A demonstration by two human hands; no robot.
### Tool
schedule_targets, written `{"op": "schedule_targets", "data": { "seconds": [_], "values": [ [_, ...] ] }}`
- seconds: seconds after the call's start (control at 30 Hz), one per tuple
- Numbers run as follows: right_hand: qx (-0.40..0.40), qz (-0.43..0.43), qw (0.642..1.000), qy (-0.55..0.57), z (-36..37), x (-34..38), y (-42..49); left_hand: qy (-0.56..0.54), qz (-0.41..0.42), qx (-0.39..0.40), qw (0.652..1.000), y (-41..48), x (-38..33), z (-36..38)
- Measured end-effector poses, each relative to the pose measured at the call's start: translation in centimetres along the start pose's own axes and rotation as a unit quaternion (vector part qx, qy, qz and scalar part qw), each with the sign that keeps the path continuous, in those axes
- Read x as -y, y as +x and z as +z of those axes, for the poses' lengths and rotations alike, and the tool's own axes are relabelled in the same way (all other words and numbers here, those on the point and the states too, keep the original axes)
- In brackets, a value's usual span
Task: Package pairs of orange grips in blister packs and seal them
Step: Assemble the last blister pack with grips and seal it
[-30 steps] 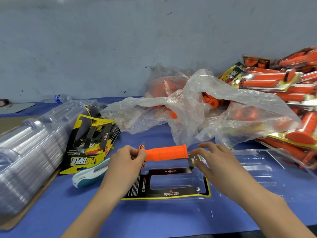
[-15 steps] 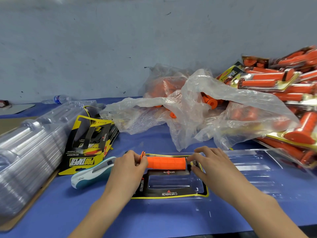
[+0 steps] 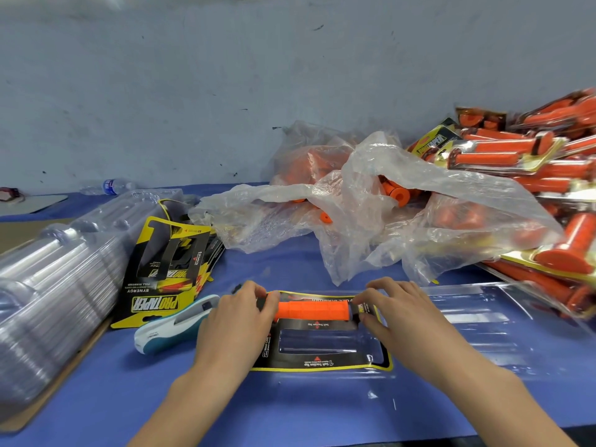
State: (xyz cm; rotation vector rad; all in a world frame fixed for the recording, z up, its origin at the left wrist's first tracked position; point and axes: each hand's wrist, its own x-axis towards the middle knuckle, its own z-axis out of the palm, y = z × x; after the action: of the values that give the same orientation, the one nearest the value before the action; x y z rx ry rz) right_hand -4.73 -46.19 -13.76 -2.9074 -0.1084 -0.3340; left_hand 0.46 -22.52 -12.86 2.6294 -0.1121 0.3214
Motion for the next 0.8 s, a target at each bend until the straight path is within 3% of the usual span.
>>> {"op": "schedule_targets", "data": {
  "seconds": [0.6, 0.8],
  "values": [
    [-0.015, 0.000, 0.997, 0.082, -2.5, 0.5, 3.1, -0.046, 0.024, -0.089, 0.995, 3.0, 0.6, -3.1],
    [-0.009, 0.010, 0.992, 0.128, -3.2, -0.2, 6.2, -0.042, 0.096, 0.002, 0.994, 12.9, -3.1, -1.4]
  ]
}}
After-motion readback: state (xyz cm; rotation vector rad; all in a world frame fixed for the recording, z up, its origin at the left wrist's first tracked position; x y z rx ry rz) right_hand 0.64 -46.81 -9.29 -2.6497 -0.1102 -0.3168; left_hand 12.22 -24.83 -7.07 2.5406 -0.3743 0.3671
